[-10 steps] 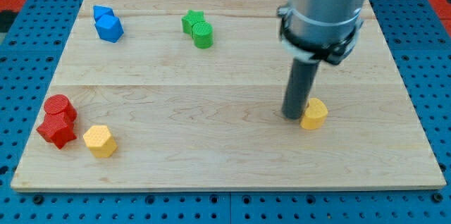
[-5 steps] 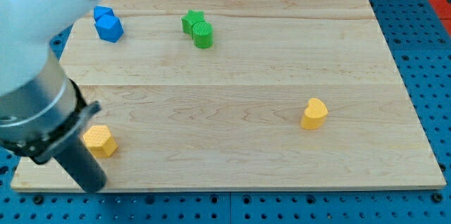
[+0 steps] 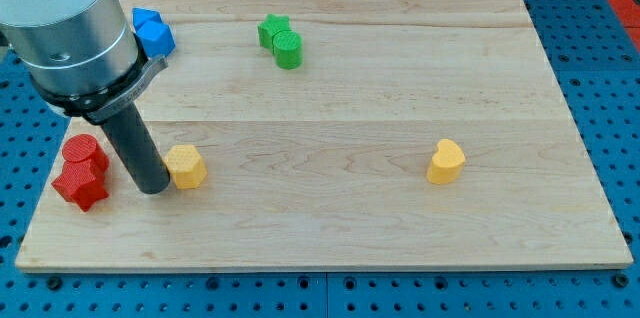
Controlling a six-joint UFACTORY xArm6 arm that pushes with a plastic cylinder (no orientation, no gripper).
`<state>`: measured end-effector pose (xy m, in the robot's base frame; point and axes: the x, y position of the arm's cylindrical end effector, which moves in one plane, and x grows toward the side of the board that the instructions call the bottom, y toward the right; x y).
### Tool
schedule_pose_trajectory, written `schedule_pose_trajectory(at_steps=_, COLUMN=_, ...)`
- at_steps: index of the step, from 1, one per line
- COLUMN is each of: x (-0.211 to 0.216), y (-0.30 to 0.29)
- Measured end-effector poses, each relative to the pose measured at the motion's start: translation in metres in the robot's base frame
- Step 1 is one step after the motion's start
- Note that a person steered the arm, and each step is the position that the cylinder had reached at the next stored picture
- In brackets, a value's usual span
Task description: Push the yellow hexagon to the left side of the yellow heart
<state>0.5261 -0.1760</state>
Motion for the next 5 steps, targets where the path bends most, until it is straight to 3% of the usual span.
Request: schedule_pose_trajectory(at_steps=5, x=-0.066, y=0.079)
